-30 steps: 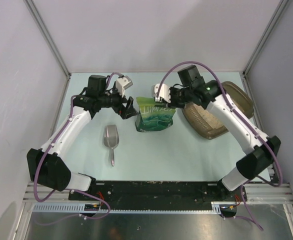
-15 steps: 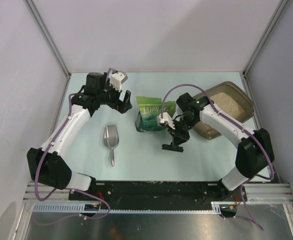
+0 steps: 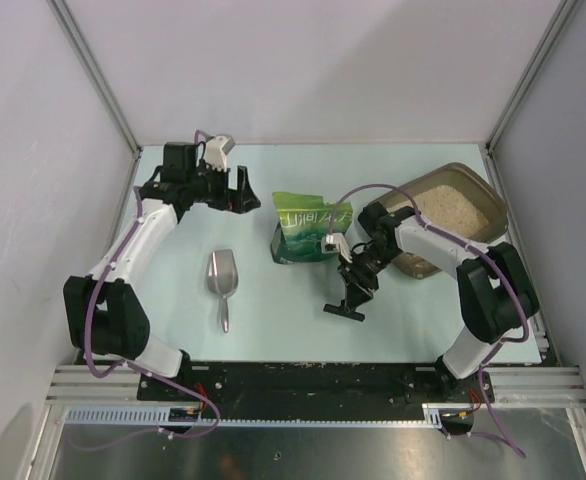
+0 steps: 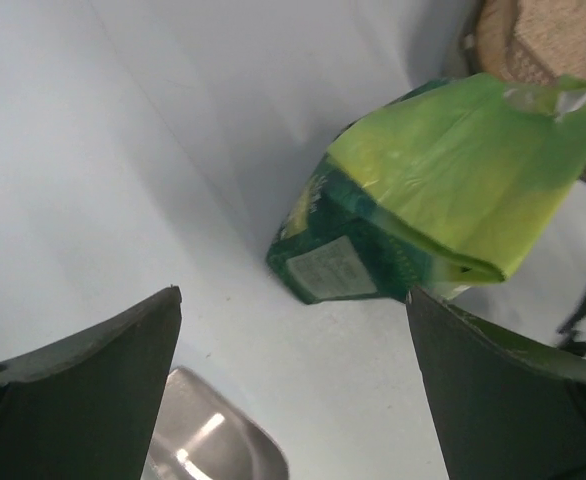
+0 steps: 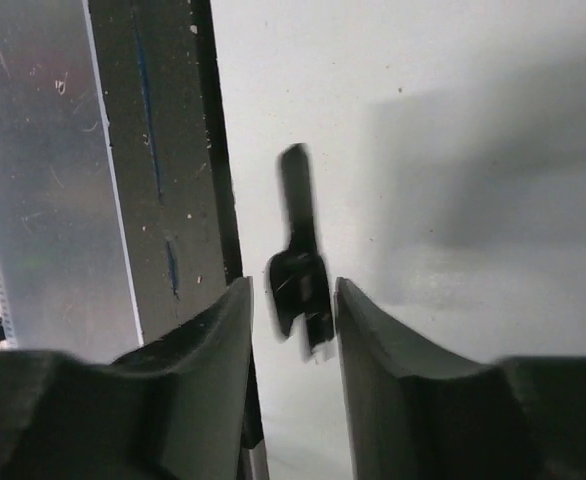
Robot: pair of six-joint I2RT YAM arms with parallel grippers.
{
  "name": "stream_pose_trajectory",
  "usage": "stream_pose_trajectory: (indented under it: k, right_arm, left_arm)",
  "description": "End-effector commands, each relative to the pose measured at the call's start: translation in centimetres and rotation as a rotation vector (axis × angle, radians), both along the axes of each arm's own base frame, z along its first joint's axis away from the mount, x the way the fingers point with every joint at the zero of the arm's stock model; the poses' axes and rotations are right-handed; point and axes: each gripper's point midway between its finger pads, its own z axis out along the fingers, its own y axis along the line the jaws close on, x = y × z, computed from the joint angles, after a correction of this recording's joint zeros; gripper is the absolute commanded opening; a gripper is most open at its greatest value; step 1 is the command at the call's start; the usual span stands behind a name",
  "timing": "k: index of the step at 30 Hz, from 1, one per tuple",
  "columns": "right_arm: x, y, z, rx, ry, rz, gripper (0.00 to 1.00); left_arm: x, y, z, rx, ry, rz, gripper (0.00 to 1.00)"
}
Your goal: Fill the litter box with clean litter
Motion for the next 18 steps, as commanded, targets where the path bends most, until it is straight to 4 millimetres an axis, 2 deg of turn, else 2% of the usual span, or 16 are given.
stream_pose_trajectory:
  k: [1,4,8,11,12,13,15,16,18]
  right_arm:
    - [1.0,0.2,-0.4,0.016,0.011,-0.061,0.53]
    - [2.4,-0.4,0.8,0.017,-0.043,-0.108,0.64]
    - [4.1,-2.3,3.2,0.014,-0.143,-0.188,0.72]
    - [5.4,-2.9,6.7,0.059,-0.205,-0.287,0.78]
    - [5.6,-2.9,7.8,0.077,-0.215,-0.312,0.85]
    - [5.6,-2.8,10.1,0.111,-0.250,-0.351,0.96]
    - [6.6,-2.6,12.6,0.157,-0.329,-0.407,0.99]
    - [6.8,-2.7,14.4,0.189,-0.390,-0.437,1.00]
    - [9.2,-3.1,16.9,0.212,-0.485,-0.573,1.00]
  left_arm:
    - [-0.5,-2.2,1.6,-0.175,0.050,-0.034,0.98]
    - [-1.0,-2.9,2.3,-0.247,0.086,-0.060,0.99]
    - [-1.0,-3.0,2.8,-0.300,0.122,-0.029,0.99]
    - [-0.4,-2.4,3.2,-0.341,0.141,0.015,0.99]
    - [0.0,-1.9,3.2,-0.354,0.146,0.033,0.99]
    - [0.3,-1.8,3.3,-0.367,0.155,0.042,0.99]
    - [0.9,-1.7,3.3,-0.412,0.189,0.049,0.99]
    - [1.1,-1.9,3.3,-0.421,0.195,0.047,0.99]
    - [1.4,-2.3,3.3,-0.456,0.226,0.045,0.99]
